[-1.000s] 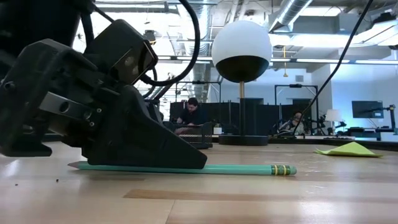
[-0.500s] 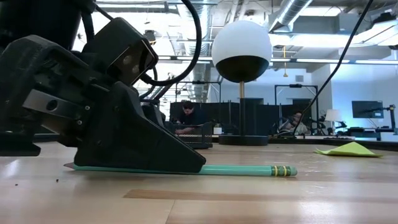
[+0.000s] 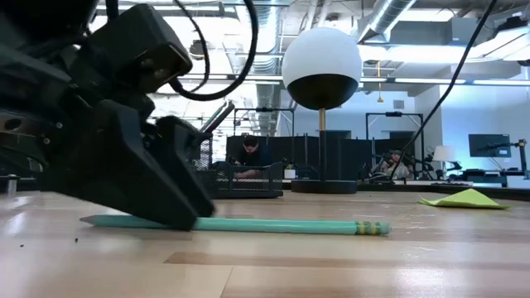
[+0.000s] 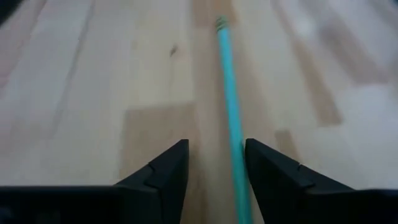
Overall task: Pick and place office supplies into organizer
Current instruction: Put the blue pencil into the black desk organizer
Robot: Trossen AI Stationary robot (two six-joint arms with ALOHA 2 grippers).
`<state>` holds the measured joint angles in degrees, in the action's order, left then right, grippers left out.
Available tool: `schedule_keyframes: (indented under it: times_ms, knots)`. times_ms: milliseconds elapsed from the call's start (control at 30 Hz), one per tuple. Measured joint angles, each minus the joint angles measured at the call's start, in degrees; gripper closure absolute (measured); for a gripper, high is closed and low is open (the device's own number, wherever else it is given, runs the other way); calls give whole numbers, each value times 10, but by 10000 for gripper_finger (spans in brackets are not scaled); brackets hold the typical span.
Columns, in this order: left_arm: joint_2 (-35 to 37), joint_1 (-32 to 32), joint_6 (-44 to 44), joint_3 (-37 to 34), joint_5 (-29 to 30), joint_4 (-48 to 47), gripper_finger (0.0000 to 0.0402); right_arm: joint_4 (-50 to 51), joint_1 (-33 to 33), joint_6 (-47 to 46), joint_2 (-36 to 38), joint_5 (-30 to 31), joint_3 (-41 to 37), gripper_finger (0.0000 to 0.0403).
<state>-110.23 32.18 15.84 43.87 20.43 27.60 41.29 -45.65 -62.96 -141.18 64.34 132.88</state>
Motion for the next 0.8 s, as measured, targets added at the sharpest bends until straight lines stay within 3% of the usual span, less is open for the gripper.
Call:
schedule_keyframes:
  times_ms: [100,200,433,567,667,800]
  knots:
    - [24,2,27,-22,-1,-33,254,2,0,0,0,0,0,305]
    - [29,13,53,-59,1,-1,259,2,0,0,0,0,0,305]
    - [-50,49,96,-169,83,276,261,1,5,0,0,0,0,305]
    - [-125,49,37,-186,91,434,261,-1,9,0,0,0,0,305]
    - [-156,50,4,-175,95,486,261,-2,12,0,0,0,0,305]
    - [-152,45,1,-169,84,483,261,-6,16,0,0,0,0,305]
